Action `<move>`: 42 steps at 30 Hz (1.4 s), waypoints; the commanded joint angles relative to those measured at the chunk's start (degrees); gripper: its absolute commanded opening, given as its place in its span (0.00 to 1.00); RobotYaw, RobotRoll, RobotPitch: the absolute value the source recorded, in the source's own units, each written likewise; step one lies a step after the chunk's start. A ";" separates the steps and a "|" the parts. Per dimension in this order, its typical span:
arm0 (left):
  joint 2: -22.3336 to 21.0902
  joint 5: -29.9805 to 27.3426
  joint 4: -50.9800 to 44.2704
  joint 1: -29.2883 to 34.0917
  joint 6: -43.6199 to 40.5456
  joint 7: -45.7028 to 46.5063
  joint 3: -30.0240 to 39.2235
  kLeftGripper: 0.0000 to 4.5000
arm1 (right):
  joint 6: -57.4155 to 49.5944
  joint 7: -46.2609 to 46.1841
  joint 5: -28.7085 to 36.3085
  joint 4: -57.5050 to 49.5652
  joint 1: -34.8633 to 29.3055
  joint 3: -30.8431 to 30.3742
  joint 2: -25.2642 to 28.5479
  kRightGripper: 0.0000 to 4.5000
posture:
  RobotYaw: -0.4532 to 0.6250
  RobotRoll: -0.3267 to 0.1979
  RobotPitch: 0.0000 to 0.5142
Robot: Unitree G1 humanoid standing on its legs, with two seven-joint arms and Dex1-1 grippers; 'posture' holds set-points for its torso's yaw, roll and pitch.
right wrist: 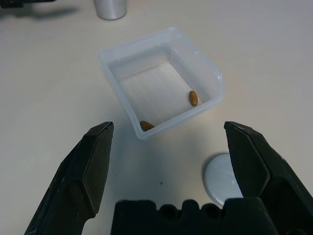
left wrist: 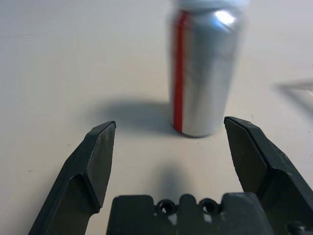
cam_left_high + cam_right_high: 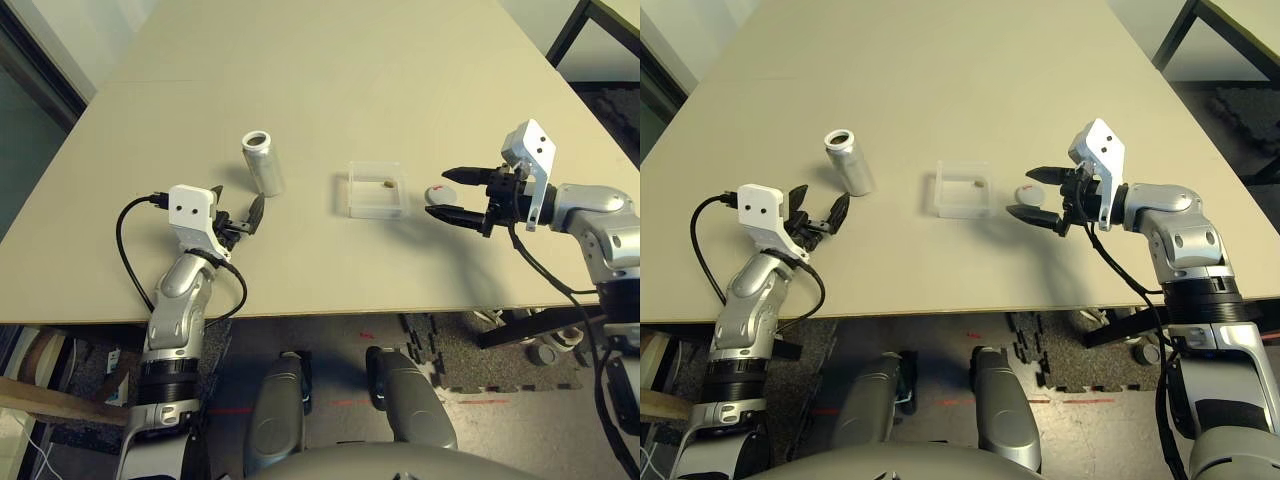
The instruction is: Pour the medicine from the bottle into the box.
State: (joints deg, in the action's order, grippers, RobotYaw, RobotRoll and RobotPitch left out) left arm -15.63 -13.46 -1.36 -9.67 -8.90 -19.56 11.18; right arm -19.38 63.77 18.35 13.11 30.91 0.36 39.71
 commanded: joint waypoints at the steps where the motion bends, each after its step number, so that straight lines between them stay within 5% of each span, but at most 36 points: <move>1: -2.17 -2.06 -2.76 1.12 -2.03 -0.55 2.28 0.99 | 0.81 -0.97 -0.14 0.62 -0.47 1.24 0.18 1.00 | 0.39 0.62 0.34; 7: -7.03 -4.18 -2.33 0.44 -3.69 -1.87 5.85 0.99 | 1.29 -4.66 1.56 1.38 -1.02 4.52 -1.22 1.00 | 0.39 0.62 0.35; 14: -14.37 -7.60 10.54 -8.70 -3.75 -1.06 15.05 0.99 | 1.18 -11.91 4.48 3.16 -1.79 11.32 -4.46 1.00 | 0.38 0.62 0.35; 22: -21.48 -5.94 24.87 -16.02 0.89 -3.45 16.45 0.99 | 8.79 -20.78 3.85 7.49 -1.77 17.78 -6.51 1.00 | 0.36 0.62 0.37; 42: -26.77 -4.44 41.99 -21.87 8.17 -3.57 16.10 0.99 | 15.01 -34.76 2.80 12.72 -5.38 25.20 -4.95 1.00 | 0.35 0.62 0.49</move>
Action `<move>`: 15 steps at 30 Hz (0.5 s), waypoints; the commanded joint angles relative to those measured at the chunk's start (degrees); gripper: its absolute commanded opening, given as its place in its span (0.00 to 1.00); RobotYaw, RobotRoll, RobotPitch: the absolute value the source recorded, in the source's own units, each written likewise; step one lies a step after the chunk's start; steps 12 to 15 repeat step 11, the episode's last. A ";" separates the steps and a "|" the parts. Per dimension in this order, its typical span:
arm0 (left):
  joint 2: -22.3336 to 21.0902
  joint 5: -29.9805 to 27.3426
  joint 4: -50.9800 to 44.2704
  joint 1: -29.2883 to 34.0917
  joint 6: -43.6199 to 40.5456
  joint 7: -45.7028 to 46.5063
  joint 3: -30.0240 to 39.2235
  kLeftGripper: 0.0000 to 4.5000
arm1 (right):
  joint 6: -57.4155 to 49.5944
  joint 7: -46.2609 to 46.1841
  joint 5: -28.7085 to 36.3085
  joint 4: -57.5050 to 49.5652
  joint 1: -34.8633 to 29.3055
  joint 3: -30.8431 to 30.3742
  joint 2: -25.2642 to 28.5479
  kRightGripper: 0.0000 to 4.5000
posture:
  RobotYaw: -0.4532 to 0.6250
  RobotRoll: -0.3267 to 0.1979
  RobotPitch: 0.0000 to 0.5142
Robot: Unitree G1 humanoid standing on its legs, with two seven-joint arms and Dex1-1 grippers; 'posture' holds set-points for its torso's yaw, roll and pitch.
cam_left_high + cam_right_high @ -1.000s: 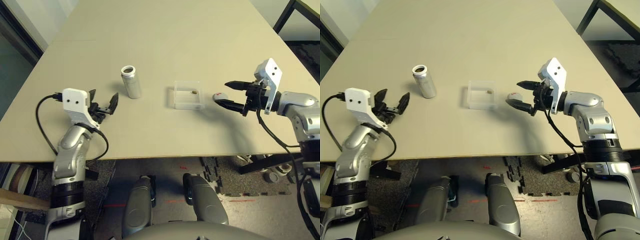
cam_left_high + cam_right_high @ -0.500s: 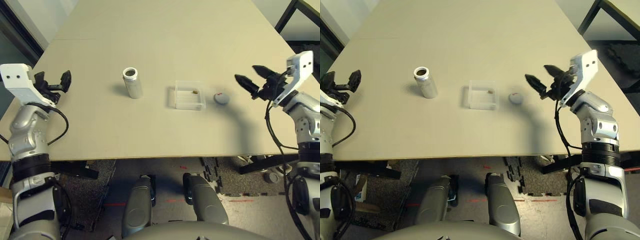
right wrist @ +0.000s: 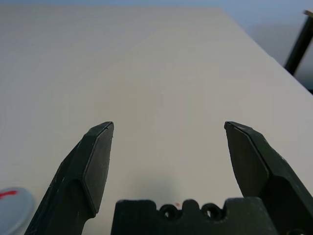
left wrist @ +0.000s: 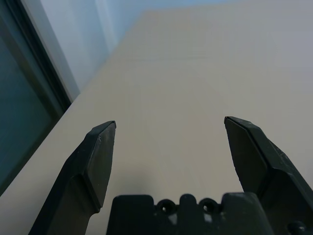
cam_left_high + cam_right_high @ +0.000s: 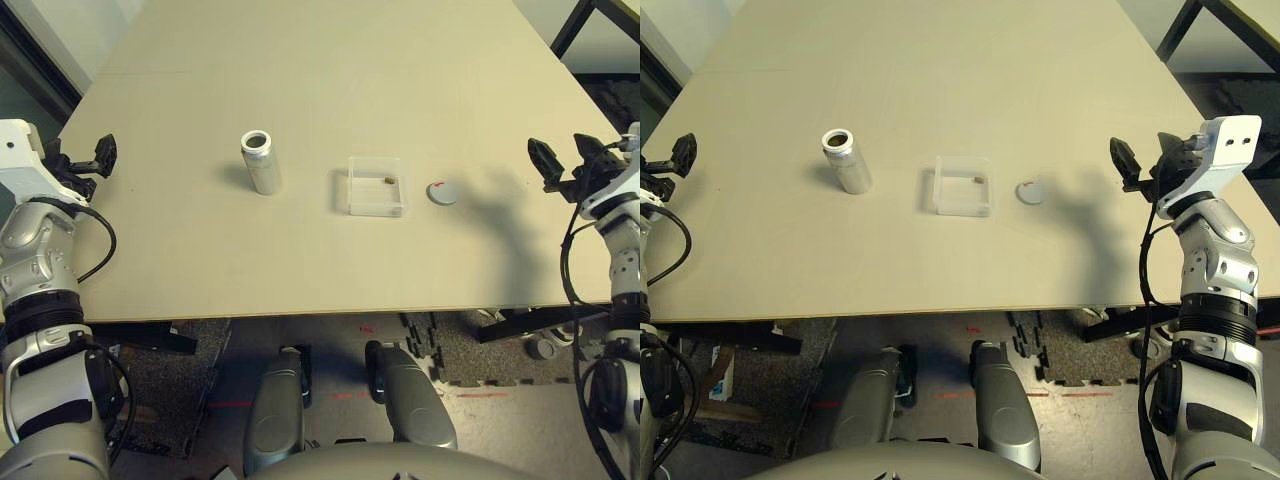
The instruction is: Pour the medicine from the bottle into the box.
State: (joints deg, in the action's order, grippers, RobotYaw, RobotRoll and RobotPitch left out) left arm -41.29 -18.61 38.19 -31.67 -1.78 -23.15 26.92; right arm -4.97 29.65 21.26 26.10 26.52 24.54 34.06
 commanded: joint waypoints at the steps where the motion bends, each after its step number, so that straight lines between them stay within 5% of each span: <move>1: -1.17 0.65 2.87 0.07 1.18 0.14 0.45 0.99 | 0.69 -0.79 -0.11 -0.22 -0.92 1.01 0.77 1.00 | 0.35 0.62 0.49; 15: -1.19 0.65 4.20 0.31 2.67 0.06 0.52 0.99 | 1.46 -1.31 -0.27 0.87 0.17 0.46 0.38 1.00 | 0.37 0.62 0.46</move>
